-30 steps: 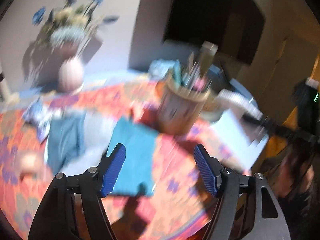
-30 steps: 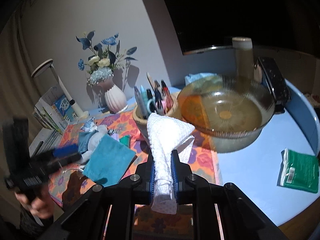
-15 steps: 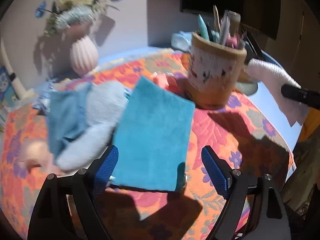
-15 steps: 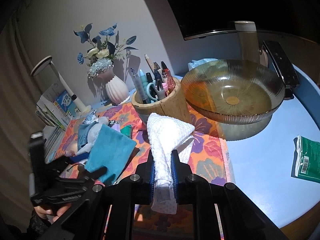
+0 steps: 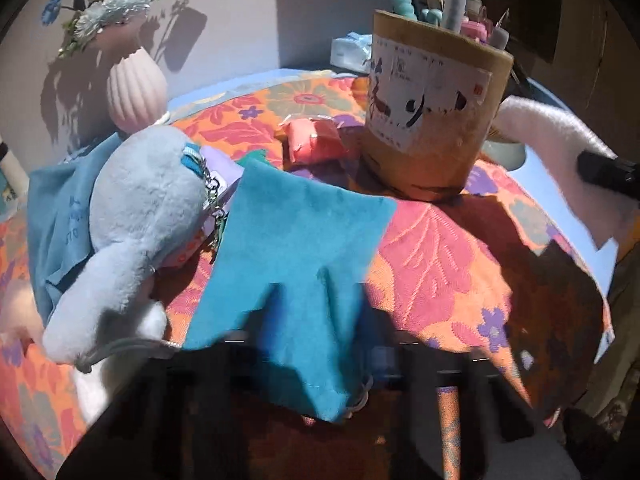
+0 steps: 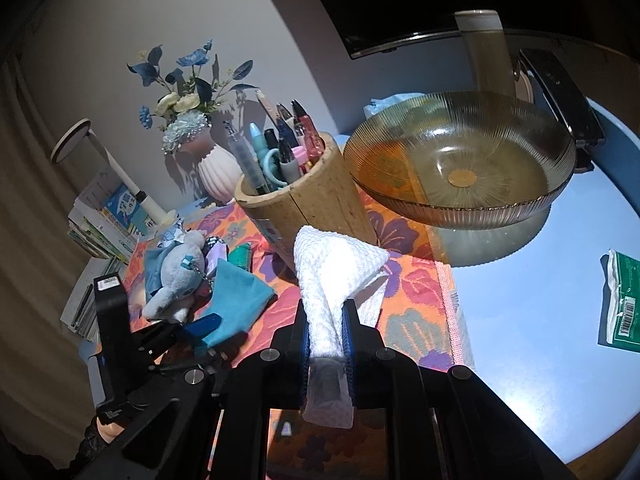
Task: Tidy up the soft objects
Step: 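Carry the white towel and teal cloth with both tools over the amber glass bowl, then open both tools to drop the towel and cloth into the bowl, then move both open tools back over the plush toys on the desk, then grasp the grey plush bunny with the right tool while the left tool grasps the blue cloth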
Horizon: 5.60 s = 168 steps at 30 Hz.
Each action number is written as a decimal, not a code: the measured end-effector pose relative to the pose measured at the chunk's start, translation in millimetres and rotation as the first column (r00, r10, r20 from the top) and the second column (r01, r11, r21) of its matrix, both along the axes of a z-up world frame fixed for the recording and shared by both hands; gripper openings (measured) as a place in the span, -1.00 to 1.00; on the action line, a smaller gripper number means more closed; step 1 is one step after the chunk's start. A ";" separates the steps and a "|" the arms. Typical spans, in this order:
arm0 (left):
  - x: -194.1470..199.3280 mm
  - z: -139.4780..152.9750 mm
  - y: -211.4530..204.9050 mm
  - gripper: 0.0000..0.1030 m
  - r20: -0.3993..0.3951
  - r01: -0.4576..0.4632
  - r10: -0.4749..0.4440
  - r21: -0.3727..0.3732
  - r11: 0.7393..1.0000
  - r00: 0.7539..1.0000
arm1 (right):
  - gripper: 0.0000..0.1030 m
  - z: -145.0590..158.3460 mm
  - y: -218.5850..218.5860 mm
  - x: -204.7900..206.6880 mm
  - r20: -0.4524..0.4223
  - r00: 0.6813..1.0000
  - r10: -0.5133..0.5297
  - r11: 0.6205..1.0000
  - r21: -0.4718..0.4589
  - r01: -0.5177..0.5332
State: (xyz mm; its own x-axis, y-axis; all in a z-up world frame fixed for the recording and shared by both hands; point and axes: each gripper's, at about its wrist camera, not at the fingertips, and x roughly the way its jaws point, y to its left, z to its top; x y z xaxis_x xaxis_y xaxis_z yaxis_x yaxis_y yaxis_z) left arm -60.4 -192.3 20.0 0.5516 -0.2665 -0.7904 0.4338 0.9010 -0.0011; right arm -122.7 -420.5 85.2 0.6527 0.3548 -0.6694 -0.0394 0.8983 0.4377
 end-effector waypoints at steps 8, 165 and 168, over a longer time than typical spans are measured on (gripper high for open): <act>-9.5 28.7 3.3 -0.86 0.042 -0.002 0.007 -0.111 0.994 0.999 | -0.73 8.3 4.1 -2.1 0.020 1.000 -0.004 1.000 -0.017 0.004; 69.6 33.3 166.0 0.05 -0.123 -0.100 0.055 -0.403 0.909 0.991 | 0.00 -3.4 202.2 96.0 -0.072 0.984 0.166 0.981 0.113 -0.157; 72.2 33.2 162.7 -0.58 -0.104 -0.092 0.055 -0.394 0.915 0.993 | -0.01 -2.2 203.8 95.4 -0.064 0.985 0.161 0.984 0.082 -0.156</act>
State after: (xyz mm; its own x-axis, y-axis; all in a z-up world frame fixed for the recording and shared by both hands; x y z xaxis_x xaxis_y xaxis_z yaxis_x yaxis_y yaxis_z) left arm 11.9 -29.6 53.2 0.5146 -0.5298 -0.6742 0.3477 0.8477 -0.4007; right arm -27.3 -216.6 82.9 0.5361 0.5021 -0.6786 -0.1451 0.8467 0.5119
